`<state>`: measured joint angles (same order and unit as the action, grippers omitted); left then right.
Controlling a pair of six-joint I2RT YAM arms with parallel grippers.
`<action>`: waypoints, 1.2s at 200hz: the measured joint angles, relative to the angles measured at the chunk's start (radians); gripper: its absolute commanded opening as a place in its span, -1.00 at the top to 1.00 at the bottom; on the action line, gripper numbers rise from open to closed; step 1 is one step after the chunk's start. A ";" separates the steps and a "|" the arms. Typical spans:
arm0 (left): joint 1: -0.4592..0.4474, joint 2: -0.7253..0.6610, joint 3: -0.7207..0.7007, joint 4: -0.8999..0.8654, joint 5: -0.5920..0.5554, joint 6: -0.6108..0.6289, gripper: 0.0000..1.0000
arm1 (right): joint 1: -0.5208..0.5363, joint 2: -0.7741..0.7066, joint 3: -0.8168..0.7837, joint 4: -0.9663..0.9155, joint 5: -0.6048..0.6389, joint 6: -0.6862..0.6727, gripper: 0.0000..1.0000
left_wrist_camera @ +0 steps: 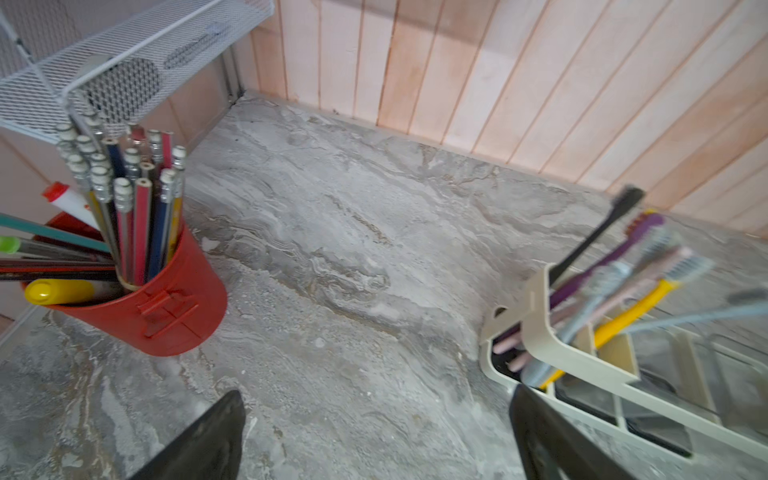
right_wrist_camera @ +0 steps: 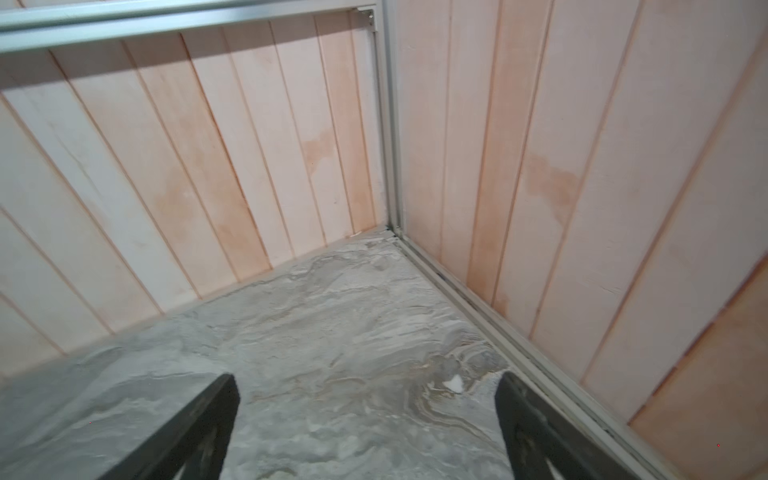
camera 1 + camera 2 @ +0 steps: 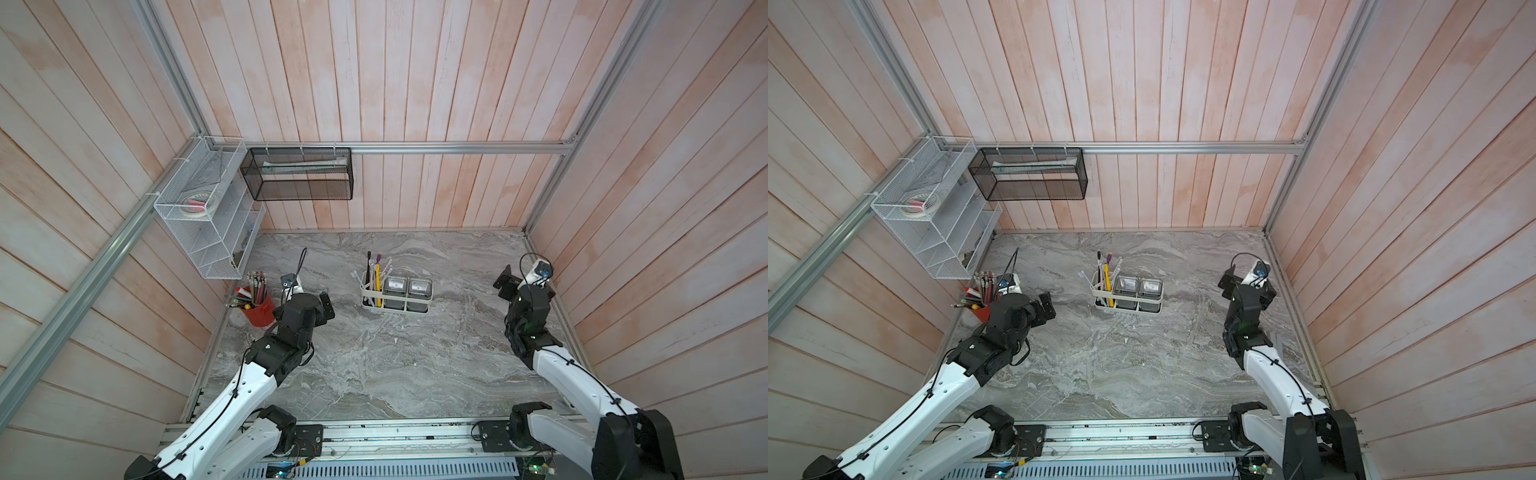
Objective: Place the toothbrush into the toothbrush holder
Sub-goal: Reset both arms
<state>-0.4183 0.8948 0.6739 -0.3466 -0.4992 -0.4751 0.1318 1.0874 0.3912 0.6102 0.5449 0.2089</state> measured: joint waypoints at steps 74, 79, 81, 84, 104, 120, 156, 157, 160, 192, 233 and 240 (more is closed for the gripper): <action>0.225 0.095 -0.164 0.350 -0.014 0.072 -1.00 | -0.102 0.270 -0.167 0.430 -0.050 -0.097 -0.96; 0.231 0.097 -0.180 0.378 -0.018 0.079 -1.00 | -0.105 0.291 -0.176 0.463 -0.054 -0.097 -0.96; 0.232 0.097 -0.187 0.388 -0.019 0.082 -1.00 | -0.105 0.297 -0.179 0.473 -0.056 -0.097 -0.96; 0.234 0.097 -0.195 0.401 -0.020 0.085 -1.00 | -0.106 0.317 -0.186 0.504 -0.063 -0.098 -0.96; 0.243 0.096 -0.248 0.494 -0.020 0.114 -1.00 | -0.108 0.393 -0.207 0.578 -0.127 -0.121 -0.96; 0.245 0.097 -0.284 0.581 -0.029 0.146 -1.00 | -0.108 0.415 -0.196 0.598 -0.190 -0.139 -0.96; 0.293 0.101 -0.417 0.836 -0.030 0.222 -1.00 | -0.112 0.465 -0.195 0.671 -0.243 -0.151 -0.96; 0.294 0.103 -0.418 0.839 -0.030 0.223 -1.00 | -0.112 0.465 -0.194 0.671 -0.245 -0.151 -0.96; 0.301 0.108 -0.425 0.852 -0.028 0.229 -1.00 | -0.114 0.463 -0.194 0.671 -0.248 -0.151 -0.96; 0.372 0.213 -0.459 1.007 0.019 0.259 -1.00 | -0.119 0.470 -0.197 0.721 -0.259 -0.152 -0.96; 0.388 0.391 -0.473 1.270 0.103 0.329 -1.00 | -0.119 0.470 -0.197 0.749 -0.259 -0.155 -0.96; 0.388 0.435 -0.472 1.315 0.113 0.339 -0.99 | -0.119 0.470 -0.197 0.752 -0.259 -0.156 -0.96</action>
<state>-0.0307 1.3293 0.2016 0.9684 -0.3866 -0.1364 0.0124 1.5578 0.1944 1.3617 0.2855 0.0532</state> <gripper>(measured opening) 0.998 0.981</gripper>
